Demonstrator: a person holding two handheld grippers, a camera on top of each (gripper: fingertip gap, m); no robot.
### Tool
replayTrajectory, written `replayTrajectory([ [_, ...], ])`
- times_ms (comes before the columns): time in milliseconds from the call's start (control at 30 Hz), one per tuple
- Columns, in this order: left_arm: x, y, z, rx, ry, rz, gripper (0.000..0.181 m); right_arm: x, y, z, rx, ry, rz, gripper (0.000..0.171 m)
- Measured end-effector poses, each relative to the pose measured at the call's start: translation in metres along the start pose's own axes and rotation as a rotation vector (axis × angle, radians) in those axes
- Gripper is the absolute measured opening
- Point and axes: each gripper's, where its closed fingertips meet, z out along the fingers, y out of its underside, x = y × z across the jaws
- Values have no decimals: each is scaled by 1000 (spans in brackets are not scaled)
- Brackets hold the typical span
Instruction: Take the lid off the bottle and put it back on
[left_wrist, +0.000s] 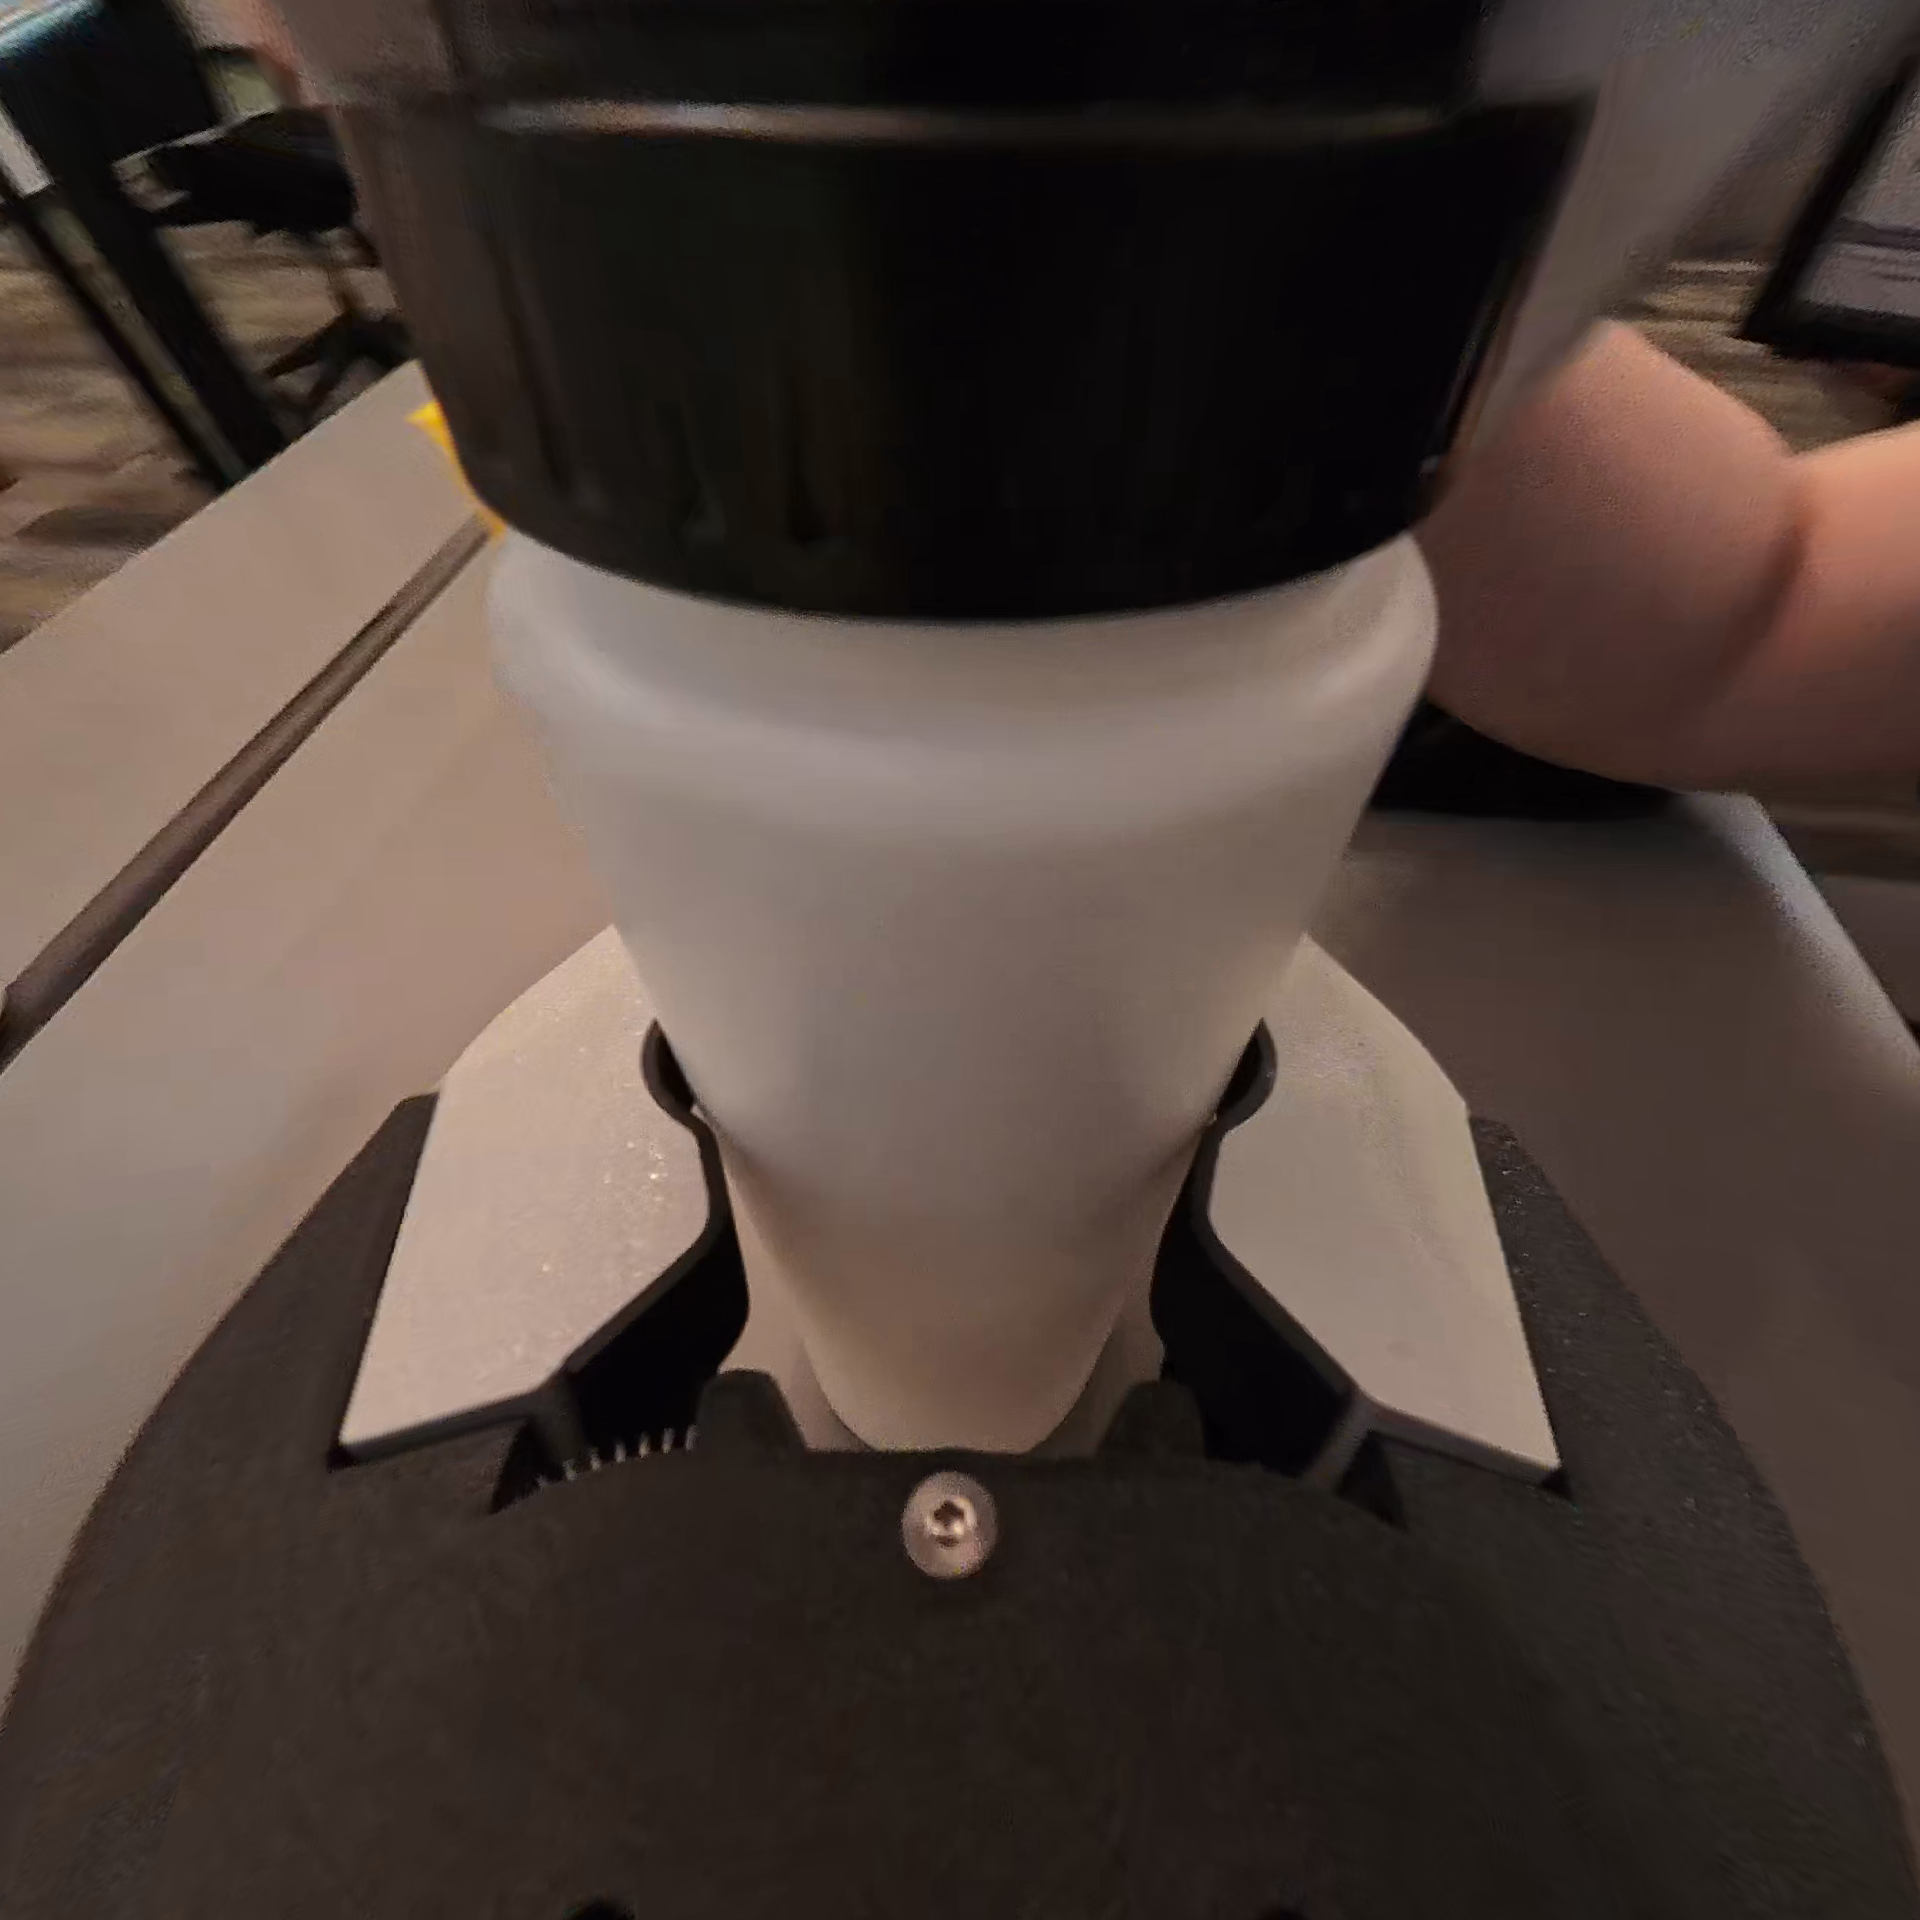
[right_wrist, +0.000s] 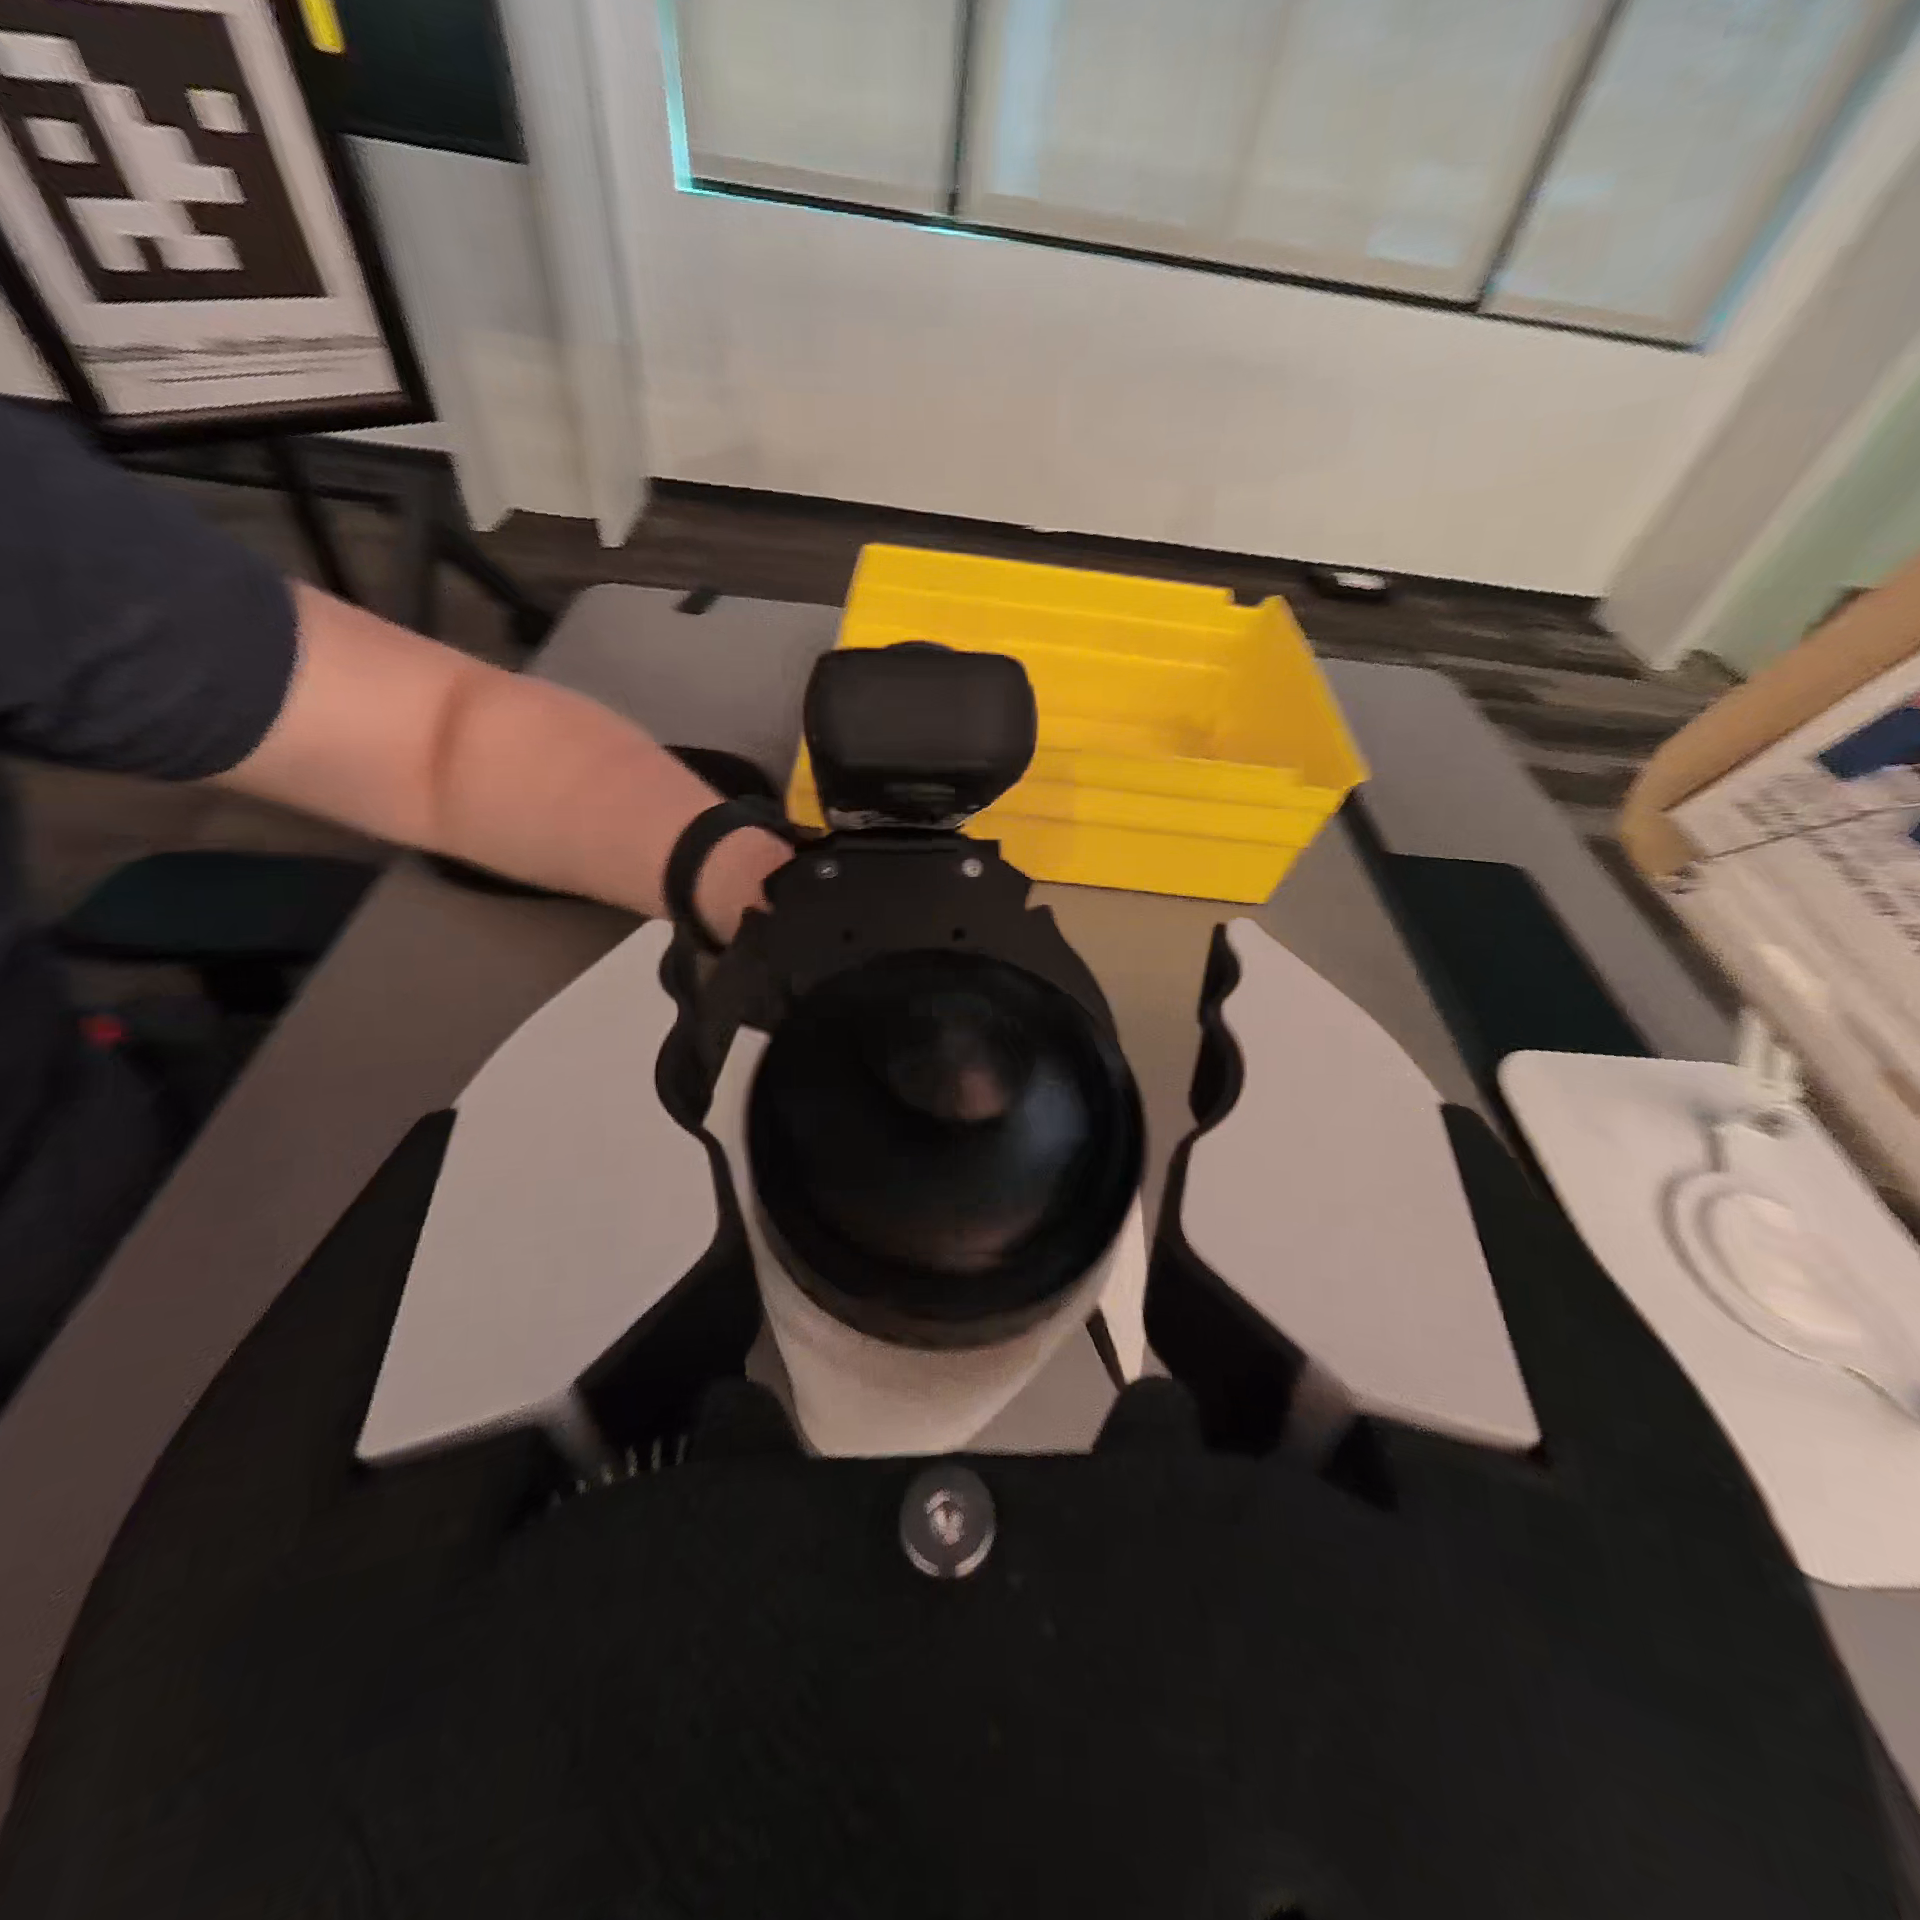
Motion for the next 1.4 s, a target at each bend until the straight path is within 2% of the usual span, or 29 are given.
replayTrajectory([
  [100, -21, 2, -3, -5, -111, -77, 100, 19, 3, 6, -59, 162, -21, 92],
  [133, -25, 2, -4, -7, -134, -84, 99, 28, 7, 6, -100, 224, -18, 87],
  [167, -27, 3, -5, -12, -146, -87, 100, 32, 12, 5, -134, 255, -18, 69],
  [200, -28, 3, -5, -16, -149, -85, 99, 28, 13, 6, -138, 220, -12, 57],
  [333, -16, 4, -3, -32, -93, -9, 99, 17, 9, 2, -76, 111, -2, 50],
  [400, -3, 2, -2, -25, -28, 48, 99, 2, 0, -6, 18, -21, 2, 27],
  [433, 0, 3, -1, -32, -12, 55, 99, -3, 0, -10, 47, -79, 9, 25],
  [467, 1, 3, 0, -37, -11, 44, 99, -2, 1, -13, 68, -94, 29, 26],
  [533, -2, 2, 0, -25, -16, 26, 100, 10, 2, -12, 78, -32, 68, 51],
  [633, -15, 4, -2, -22, -78, -12, 100, 15, 6, -10, 43, 20, 68, 73],
  [733, -31, 5, -7, -16, -157, -60, 100, 26, 11, -11, -49, 139, 82, 84],
  [933, -46, 7, -11, -40, -288, -104, 100, 34, 30, -3, -274, 329, 226, 83],
  [1000, -46, 7, -10, -53, -311, -101, 100, 37, 37, -3, -341, 400, 241, 71],
  [1067, -41, 7, -9, -58, -286, -86, 99, 34, 37, -4, -366, 402, 224, 71],
  [1167, -22, 5, -5, -52, -141, -16, 99, 20, 37, -8, -379, 279, 171, 72],
  [1233, 4, 3, -3, -41, 18, 59, 99, 0, 35, -12, -344, 100, 57, 71],
  [1300, 34, 2, -4, -27, 173, 129, 99, -28, 31, -17, -234, -116, -80, 71],
  [1400, 51, 0, -3, -11, 270, 105, 99, -44, 24, -20, -91, -285, -60, 71],
])
